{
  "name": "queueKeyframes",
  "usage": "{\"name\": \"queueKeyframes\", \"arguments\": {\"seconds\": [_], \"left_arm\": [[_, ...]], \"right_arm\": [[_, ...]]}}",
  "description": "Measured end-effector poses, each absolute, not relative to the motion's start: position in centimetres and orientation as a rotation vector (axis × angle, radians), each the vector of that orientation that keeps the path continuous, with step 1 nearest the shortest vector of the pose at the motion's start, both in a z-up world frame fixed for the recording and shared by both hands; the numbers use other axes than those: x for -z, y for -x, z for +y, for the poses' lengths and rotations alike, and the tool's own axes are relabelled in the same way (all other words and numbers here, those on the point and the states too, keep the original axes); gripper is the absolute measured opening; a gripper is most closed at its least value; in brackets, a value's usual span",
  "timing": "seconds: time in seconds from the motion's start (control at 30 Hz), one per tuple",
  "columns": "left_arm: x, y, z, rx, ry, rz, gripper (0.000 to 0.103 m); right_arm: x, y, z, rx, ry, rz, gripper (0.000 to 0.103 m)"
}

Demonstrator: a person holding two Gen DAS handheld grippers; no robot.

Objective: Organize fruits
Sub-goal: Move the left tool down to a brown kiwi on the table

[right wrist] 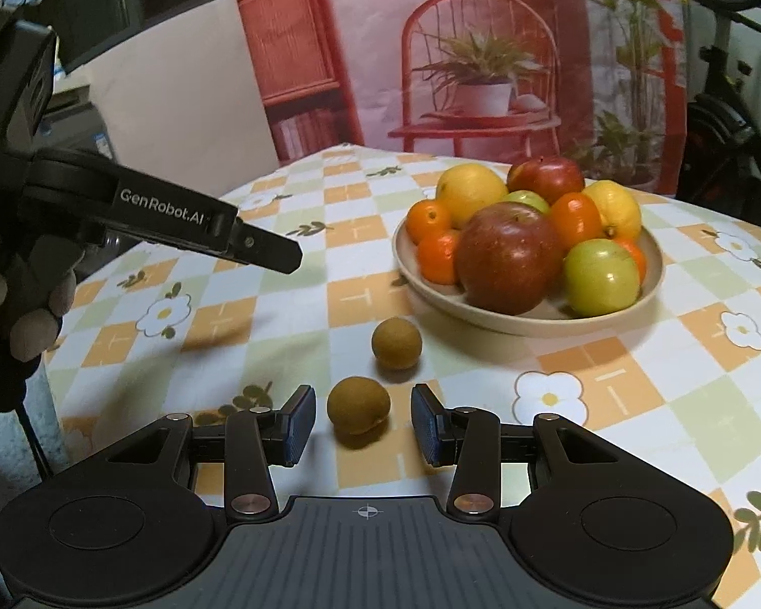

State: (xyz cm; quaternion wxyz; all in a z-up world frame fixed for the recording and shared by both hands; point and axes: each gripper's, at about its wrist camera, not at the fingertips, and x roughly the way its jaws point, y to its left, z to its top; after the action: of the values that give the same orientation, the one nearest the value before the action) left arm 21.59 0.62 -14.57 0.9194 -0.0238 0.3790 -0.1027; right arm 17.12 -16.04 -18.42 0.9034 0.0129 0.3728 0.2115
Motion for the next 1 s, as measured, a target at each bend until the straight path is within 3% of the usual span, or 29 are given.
{"name": "queueKeyframes", "arguments": {"seconds": [0.2, 0.37, 1.0], "left_arm": [[14.8, -21.7, 0.5, 0.211, 0.047, 0.786, 0.042], [14.9, -21.6, 0.4, 0.211, 0.045, 0.791, 0.042], [15.3, -21.6, -1.6, 0.278, 0.032, 0.807, 0.042]], "right_arm": [[18.9, -17.7, -15.9, -0.44, -0.029, 0.789, 0.037], [19.1, -17.7, -15.8, -0.463, -0.025, 0.791, 0.026], [17.8, -17.7, -21.6, -0.309, -0.113, 0.69, 0.026]]}}
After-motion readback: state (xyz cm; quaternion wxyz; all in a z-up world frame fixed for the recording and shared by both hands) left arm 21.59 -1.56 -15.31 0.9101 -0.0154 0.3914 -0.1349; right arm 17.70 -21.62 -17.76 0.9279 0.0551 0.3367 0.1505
